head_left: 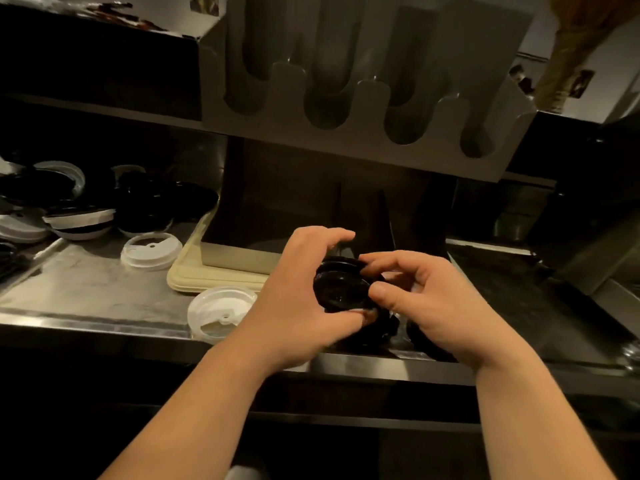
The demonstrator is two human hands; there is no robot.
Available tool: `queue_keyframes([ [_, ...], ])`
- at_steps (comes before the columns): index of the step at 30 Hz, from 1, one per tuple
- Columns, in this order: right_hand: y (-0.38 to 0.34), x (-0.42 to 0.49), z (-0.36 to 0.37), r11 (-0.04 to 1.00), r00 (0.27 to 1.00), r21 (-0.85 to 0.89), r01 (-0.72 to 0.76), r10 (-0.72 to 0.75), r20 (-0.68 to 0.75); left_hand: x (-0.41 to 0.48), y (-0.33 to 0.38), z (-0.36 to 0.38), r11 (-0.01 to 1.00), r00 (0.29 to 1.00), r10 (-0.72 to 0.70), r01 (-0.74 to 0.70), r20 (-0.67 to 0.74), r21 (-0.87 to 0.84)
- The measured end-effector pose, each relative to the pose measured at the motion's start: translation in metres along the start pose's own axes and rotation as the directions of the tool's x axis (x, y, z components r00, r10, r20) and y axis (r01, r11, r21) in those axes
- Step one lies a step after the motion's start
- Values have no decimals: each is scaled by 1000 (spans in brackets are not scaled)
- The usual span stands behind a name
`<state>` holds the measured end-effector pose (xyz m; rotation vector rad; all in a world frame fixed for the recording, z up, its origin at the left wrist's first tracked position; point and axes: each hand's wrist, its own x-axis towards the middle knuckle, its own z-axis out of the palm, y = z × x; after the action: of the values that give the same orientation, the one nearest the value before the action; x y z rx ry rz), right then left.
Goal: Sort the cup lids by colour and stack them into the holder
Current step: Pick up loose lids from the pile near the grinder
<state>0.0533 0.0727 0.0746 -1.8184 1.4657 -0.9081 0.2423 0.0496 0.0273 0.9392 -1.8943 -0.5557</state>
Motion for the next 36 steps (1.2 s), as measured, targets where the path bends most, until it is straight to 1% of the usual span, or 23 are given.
queue_keyframes([
  [2, 6, 0, -8, 1000, 998, 15, -19, 20, -54, 7, -2, 7, 999, 999, 6, -5, -34, 44],
  [5, 14, -1, -14, 1000, 995, 16, -19, 20, -95, 12, -7, 17, 994, 996, -37, 46, -87, 102],
  [7, 19, 0, -13, 1000, 992, 21, -12, 15, -124, 12, -10, 22, 991, 995, -56, 66, -85, 114],
  [9, 23, 1, -11, 1000, 988, -17, 5, -7, -153, 13, -12, 25, 992, 994, -75, 83, -86, 92],
  [11, 28, 2, -8, 999, 982, -9, 31, -32, -184, 12, -13, 23, 993, 993, -80, 87, -91, 75],
  [14, 39, 0, -6, 1000, 974, 12, 24, -21, -224, 9, -16, 19, 987, 996, -75, 82, -56, 140],
  [18, 59, -3, 5, 999, 983, -31, -30, 24, -180, -4, -25, 20, 956, 997, -59, 42, 51, 289],
  [21, 67, -6, 14, 997, 985, -64, -38, 27, -170, -13, -32, 21, 946, 985, -80, 28, 151, 323],
  [24, 72, -11, 21, 988, 988, -141, -60, 38, -152, -17, -36, 22, 934, 971, -99, 15, 219, 356],
  [30, 74, -15, 25, 974, 989, -217, -71, 40, -145, -16, -36, 26, 923, 957, -137, 30, 255, 384],
  [36, 69, -12, 25, 951, 991, -292, -103, 72, -112, -16, -35, 29, 929, 953, -166, 65, 254, 364],
])
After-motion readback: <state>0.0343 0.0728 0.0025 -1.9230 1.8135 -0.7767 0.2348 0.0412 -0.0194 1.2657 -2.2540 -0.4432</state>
